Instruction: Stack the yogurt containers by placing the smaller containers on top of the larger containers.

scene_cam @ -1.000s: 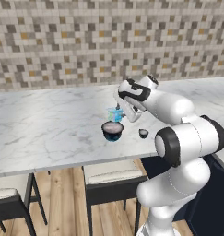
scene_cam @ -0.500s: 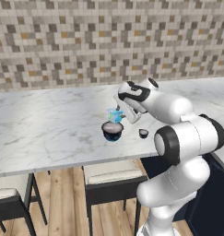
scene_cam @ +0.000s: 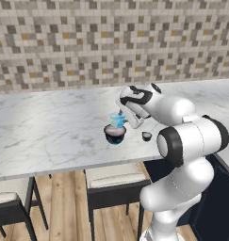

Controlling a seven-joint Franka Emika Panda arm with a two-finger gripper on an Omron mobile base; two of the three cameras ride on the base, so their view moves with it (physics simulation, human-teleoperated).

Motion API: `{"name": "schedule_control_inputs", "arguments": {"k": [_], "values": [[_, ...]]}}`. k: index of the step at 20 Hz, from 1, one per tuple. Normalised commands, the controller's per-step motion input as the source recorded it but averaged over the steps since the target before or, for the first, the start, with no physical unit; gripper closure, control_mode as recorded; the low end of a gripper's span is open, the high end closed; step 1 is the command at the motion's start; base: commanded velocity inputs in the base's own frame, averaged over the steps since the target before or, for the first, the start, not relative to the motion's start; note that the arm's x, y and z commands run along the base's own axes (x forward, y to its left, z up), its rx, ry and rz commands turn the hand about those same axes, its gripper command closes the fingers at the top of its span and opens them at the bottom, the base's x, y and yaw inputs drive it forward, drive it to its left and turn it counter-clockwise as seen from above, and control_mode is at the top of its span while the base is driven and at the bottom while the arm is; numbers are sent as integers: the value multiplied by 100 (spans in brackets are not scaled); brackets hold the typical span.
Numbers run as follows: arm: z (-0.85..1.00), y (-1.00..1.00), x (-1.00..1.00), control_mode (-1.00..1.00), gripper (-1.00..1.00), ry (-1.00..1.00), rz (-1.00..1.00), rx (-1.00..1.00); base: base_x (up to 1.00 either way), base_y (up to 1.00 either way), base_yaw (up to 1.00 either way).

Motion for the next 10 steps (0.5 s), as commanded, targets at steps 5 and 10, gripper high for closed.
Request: {"name": "schedule_control_inputs", "arguments": {"k": [5,10], "values": [[-12,-2,5,-100,100,-1,0,0,0,0,0],[-10,-1,5,-100,100,-3,0,0,0,0,0]]}}
